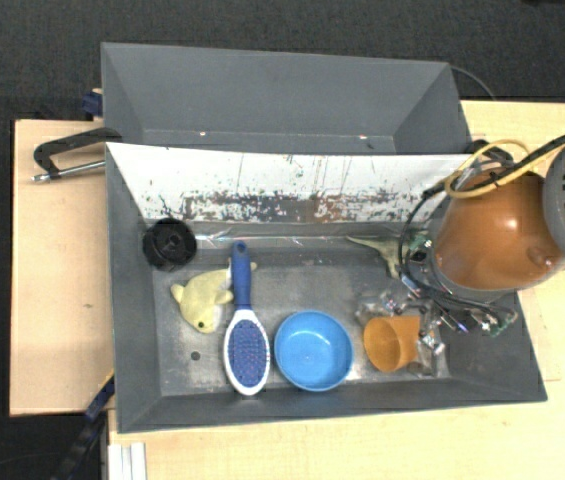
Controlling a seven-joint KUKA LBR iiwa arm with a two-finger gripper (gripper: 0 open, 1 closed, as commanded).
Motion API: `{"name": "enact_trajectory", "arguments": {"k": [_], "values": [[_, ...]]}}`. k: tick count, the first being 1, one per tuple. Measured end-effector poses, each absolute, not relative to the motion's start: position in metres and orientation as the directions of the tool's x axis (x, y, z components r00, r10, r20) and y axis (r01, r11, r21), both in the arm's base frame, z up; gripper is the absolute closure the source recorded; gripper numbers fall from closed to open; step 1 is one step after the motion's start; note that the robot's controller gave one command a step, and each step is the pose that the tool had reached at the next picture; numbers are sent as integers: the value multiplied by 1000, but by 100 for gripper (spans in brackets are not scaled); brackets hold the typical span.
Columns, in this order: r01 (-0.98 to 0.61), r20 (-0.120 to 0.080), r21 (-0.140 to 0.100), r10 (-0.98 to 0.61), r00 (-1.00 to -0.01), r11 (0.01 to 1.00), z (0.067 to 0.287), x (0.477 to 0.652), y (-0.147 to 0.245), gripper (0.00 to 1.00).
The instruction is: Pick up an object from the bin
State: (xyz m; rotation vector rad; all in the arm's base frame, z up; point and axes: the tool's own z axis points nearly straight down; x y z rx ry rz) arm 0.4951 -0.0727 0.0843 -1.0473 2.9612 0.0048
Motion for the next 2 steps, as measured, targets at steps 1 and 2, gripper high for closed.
{"name": "enact_trajectory", "arguments": {"k": [1, 2], "values": [[-627, -1, 1, -627, -779, 779, 84, 495, -75, 100], [-810, -8, -11, -810, -586, 586, 277, 511, -64, 100]]}}
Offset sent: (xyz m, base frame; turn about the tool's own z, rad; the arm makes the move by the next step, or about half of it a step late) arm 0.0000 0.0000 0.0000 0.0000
